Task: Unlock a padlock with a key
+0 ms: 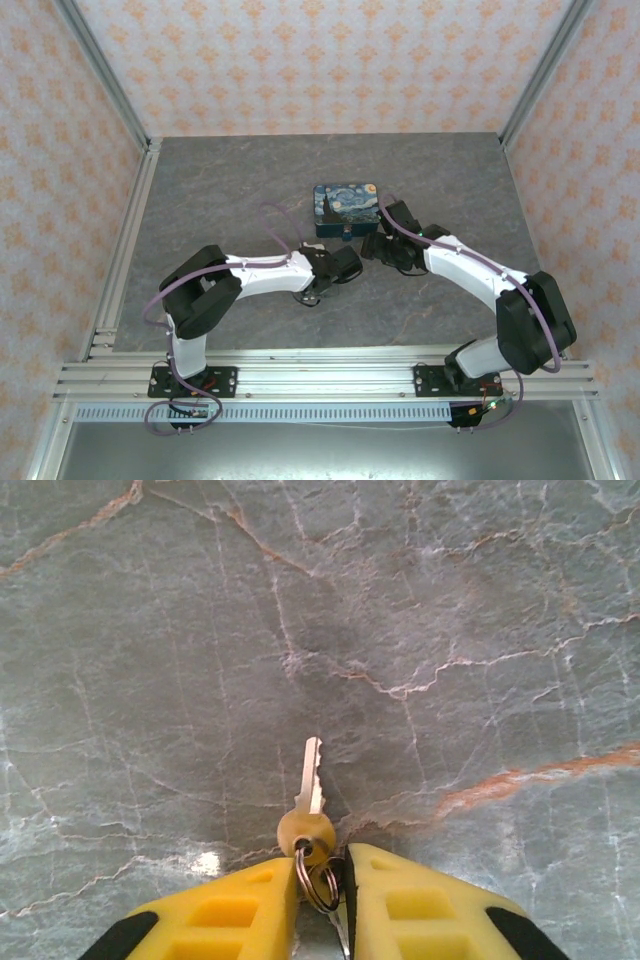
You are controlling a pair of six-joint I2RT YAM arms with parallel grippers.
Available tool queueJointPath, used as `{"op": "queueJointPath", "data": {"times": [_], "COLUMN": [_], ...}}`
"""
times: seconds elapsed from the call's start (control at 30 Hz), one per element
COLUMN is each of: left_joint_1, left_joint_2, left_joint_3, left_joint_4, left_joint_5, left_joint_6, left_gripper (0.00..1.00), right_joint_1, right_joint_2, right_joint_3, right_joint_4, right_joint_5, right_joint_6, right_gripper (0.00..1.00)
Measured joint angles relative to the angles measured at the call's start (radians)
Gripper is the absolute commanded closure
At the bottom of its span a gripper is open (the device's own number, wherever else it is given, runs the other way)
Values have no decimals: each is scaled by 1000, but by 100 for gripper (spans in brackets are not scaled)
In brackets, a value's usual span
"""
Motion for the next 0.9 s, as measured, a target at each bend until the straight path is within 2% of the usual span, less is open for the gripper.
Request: {"op": "queueJointPath", "data": {"times": [0.3, 0.43, 0.63, 0.9], "left_joint_1": [5, 26, 60, 91], "left_joint_2": [-12, -33, -77, -188], "left_joint_3": [-21, -50, -102, -157], "left_joint_4": [13, 35, 58, 101], "left_joint_5": [-26, -24, -16, 57], "left_joint_6": [59, 121, 295, 612], "left_gripper": [100, 100, 100, 100], "right_joint_1": [0, 0, -19, -53], "right_joint_2": [0, 0, 2, 2], "right_joint_3": [0, 0, 0, -63], "right_joint_4": [0, 0, 2, 89], "right_joint_5": [0, -4, -43, -132], "right_joint_6": [0, 0, 11, 81], "right_gripper": [27, 27, 27, 27]}}
